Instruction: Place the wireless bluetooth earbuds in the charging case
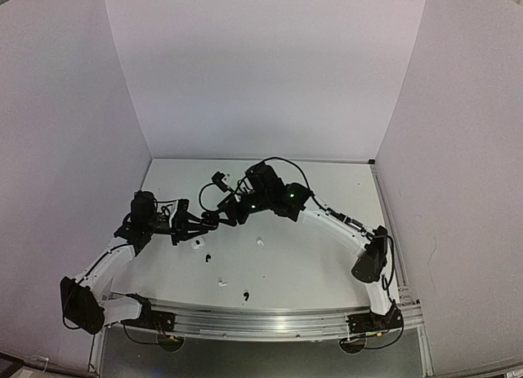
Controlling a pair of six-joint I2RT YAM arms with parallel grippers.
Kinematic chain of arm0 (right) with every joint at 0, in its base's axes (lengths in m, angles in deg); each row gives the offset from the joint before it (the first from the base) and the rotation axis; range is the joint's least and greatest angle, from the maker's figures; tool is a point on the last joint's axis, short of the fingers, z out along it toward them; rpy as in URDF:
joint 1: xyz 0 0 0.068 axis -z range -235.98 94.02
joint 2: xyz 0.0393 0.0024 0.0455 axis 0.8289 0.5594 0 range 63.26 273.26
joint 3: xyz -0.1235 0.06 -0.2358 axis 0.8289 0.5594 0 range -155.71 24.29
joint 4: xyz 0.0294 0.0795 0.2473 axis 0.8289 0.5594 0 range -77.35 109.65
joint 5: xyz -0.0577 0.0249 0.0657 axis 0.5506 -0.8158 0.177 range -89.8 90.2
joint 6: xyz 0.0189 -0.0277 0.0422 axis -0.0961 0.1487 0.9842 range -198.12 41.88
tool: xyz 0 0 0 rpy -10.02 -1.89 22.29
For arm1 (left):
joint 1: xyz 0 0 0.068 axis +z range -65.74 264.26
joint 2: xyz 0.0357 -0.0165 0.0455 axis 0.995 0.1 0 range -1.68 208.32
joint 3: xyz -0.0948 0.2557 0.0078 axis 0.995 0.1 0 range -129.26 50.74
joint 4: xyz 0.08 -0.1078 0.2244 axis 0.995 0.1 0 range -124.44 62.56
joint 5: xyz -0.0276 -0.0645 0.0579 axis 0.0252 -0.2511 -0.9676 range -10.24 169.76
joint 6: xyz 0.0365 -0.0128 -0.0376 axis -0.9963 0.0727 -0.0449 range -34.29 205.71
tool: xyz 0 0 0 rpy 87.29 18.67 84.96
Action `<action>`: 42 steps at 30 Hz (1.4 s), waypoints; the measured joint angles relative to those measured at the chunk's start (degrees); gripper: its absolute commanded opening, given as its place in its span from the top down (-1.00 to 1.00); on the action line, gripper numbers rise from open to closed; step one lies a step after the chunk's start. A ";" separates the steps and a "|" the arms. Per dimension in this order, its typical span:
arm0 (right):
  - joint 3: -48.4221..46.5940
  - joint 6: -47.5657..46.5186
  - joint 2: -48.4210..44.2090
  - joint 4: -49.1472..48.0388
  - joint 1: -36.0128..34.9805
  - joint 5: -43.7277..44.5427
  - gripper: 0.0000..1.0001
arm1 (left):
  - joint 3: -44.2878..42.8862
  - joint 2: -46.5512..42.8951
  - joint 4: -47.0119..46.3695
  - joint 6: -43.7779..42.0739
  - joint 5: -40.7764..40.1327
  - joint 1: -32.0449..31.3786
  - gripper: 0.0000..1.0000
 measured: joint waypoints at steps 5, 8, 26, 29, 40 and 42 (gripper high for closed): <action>-0.32 0.87 1.01 0.15 0.06 -0.95 -0.11 | 0.00 -0.07 2.78 -4.83 -1.16 0.18 1.00; -0.44 1.09 1.21 0.27 0.13 -1.38 -0.13 | 0.00 -0.07 3.40 -4.81 -1.29 0.17 1.00; -1.18 1.75 1.22 0.13 0.52 -4.50 -0.29 | 0.12 1.03 2.45 1.56 1.15 0.17 1.00; -1.34 2.10 1.22 0.13 0.52 -4.50 -0.44 | 0.55 1.03 1.72 2.51 1.12 0.24 1.00; -3.53 5.91 1.21 -0.42 0.83 -2.77 -0.81 | 2.59 0.95 -3.17 7.25 -0.22 0.39 1.00; -2.91 7.07 0.81 -0.49 0.89 -0.62 -0.82 | 3.61 0.67 -4.67 9.21 -1.15 0.41 1.00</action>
